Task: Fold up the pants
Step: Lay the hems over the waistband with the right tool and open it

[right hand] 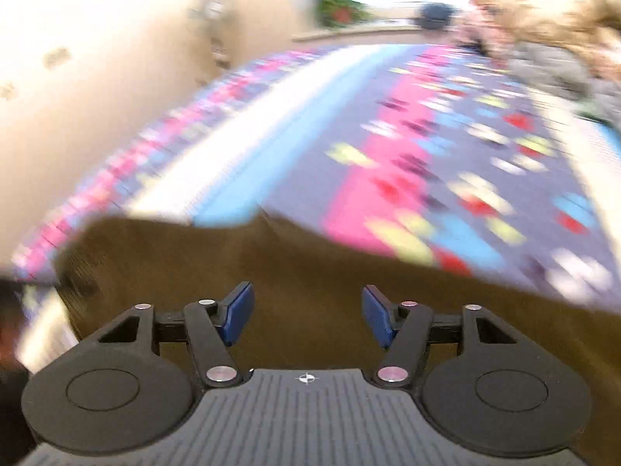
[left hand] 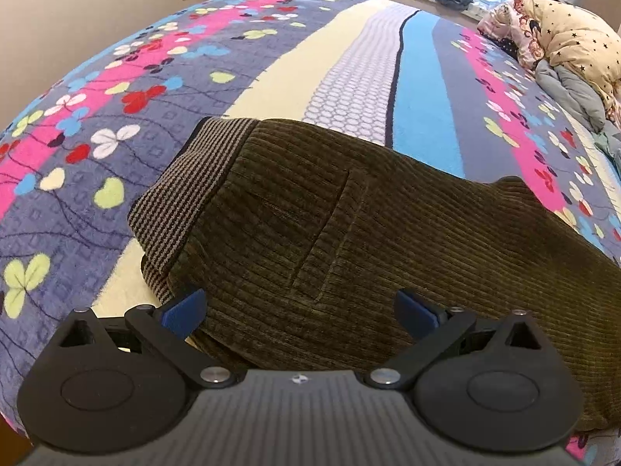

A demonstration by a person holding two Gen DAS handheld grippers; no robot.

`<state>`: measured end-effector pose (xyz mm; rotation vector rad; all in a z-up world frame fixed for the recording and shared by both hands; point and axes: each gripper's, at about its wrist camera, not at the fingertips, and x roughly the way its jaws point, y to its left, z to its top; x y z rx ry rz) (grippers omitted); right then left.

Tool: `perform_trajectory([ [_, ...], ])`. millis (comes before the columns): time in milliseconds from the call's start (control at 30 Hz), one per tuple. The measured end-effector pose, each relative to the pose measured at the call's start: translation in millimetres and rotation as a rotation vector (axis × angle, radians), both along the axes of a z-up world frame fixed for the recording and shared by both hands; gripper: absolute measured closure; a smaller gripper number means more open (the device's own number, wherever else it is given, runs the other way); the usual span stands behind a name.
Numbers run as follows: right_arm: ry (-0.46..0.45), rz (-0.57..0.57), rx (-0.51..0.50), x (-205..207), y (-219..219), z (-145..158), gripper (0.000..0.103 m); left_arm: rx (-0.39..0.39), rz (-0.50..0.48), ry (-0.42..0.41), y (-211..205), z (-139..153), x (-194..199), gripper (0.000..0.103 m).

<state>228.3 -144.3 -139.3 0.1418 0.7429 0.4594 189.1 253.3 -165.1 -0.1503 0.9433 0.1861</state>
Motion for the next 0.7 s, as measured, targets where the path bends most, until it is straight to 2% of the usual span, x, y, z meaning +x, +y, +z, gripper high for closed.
perform_trajectory([
  [67, -0.003, 0.076, -0.002, 44.3, 20.0, 4.4, 0.073, -0.006, -0.004, -0.006, 0.9, 0.0, -0.8, 0.000],
  [133, -0.004, 0.135, -0.057, 86.6, 43.2, 0.7, 0.073, -0.019, -0.013, -0.011, 1.7, 0.5, -0.8, 0.000],
  [233, 0.067, 0.217, -0.134, 132.5, 65.2, -18.5, 0.073, -0.047, -0.024, -0.013, 3.7, 0.3, -0.3, 0.000],
  [333, 0.112, 0.267, -0.204, 143.6, 77.1, -38.4, 0.072, -0.063, -0.023, -0.012, 6.7, -0.8, 1.1, 0.000],
  [400, 0.137, 0.300, -0.234, 143.9, 82.6, -50.1, 0.067, -0.071, -0.020, -0.011, 7.6, -1.6, 1.7, 0.000],
  [567, 0.137, 0.338, -0.228, 138.2, 84.8, -62.2, 0.067, -0.060, -0.018, -0.011, 5.1, -4.0, 2.7, 0.000],
  [633, 0.114, 0.374, -0.225, 136.6, 83.2, -63.5, 0.096, -0.048, -0.023, -0.010, 3.2, -5.1, 3.0, 0.000],
  [700, 0.065, 0.400, -0.260, 131.3, 86.4, -61.7, 0.101, -0.043, -0.026, -0.008, 2.3, -6.2, 3.6, 0.000],
])
